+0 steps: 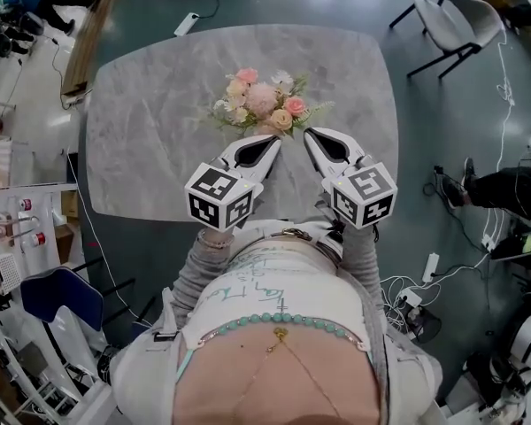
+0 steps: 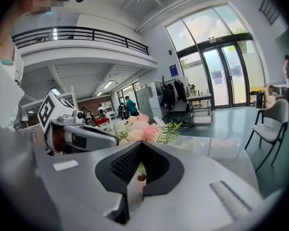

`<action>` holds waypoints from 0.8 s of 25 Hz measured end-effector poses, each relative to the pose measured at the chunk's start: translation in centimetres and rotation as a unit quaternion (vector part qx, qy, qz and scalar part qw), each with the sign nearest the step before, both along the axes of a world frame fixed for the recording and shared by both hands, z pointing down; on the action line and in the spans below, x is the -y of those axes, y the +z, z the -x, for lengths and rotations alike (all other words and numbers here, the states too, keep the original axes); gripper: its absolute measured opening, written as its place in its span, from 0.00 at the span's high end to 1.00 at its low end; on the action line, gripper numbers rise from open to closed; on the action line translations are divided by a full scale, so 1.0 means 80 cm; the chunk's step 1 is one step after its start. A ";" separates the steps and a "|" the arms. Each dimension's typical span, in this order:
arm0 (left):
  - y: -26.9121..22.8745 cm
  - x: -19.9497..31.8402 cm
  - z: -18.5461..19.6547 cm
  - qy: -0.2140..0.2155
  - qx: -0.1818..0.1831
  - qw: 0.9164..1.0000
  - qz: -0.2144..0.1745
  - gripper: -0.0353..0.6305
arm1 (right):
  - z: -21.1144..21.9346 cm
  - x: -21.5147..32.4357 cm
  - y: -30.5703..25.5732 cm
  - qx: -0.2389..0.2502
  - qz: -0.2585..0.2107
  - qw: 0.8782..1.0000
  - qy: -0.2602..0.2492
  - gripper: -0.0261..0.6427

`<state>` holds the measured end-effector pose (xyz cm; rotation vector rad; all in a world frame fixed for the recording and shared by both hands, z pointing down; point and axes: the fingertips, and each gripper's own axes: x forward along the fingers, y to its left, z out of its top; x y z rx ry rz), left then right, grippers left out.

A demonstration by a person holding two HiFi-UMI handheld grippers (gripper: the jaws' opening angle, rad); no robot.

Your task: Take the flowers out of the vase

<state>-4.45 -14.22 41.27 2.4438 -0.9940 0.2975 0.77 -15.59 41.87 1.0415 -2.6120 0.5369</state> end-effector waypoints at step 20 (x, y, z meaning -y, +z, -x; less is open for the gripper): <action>0.042 -0.013 0.034 0.014 -0.002 0.999 0.039 0.94 | 0.009 -0.009 0.058 -0.037 0.038 0.999 0.002 0.92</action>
